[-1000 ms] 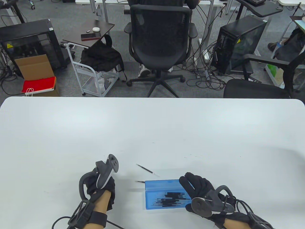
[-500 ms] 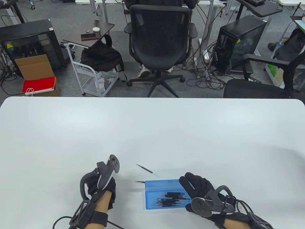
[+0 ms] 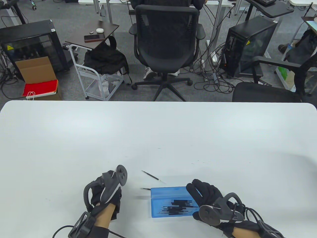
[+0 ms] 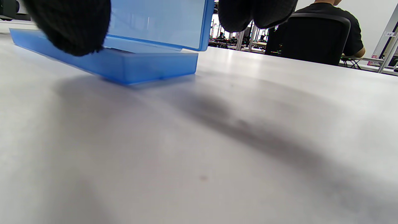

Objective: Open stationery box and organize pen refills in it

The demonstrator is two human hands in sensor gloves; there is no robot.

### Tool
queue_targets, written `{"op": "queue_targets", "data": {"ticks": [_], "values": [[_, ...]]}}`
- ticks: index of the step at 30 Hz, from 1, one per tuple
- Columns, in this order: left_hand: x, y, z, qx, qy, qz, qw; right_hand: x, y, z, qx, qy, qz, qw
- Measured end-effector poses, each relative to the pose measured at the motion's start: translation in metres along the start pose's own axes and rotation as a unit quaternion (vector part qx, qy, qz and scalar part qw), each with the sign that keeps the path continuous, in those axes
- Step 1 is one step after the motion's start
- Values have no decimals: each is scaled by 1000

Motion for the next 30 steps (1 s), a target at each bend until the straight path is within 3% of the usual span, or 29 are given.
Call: {"op": "queue_targets", "data": {"ticks": [6,9,12,18,21,30], "values": [[35,41,-46,78,11,119,990,0,0,0,0,0,-1,1000],[55,64,-62,108,15,181,977,0,-1,0,0,-1,-1,1000],[81,93,-69,139,8,272,952,0,-1,0,0,-1,-1,1000],[128,142,-54,174,-63,427,885,0,-1,0,-1,-1,-1,1000],[146,155,-37,147,-96,491,853,0,-1,0,-1,-2,-1,1000],[173,161,-7,122,-146,524,830,-1,0,0,-1,-2,1,1000]]}}
Point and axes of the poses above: the tracker on the back of each hand, its own x axis roughly to the thumb side, its own y axis roughly from the fingertips to the wrist, z = x × y, the point moved 2 cm from there along -y, roughly from the wrist to the fingertips, and after that the axes turned 2 degrees about -z, right-handed, at the moved point
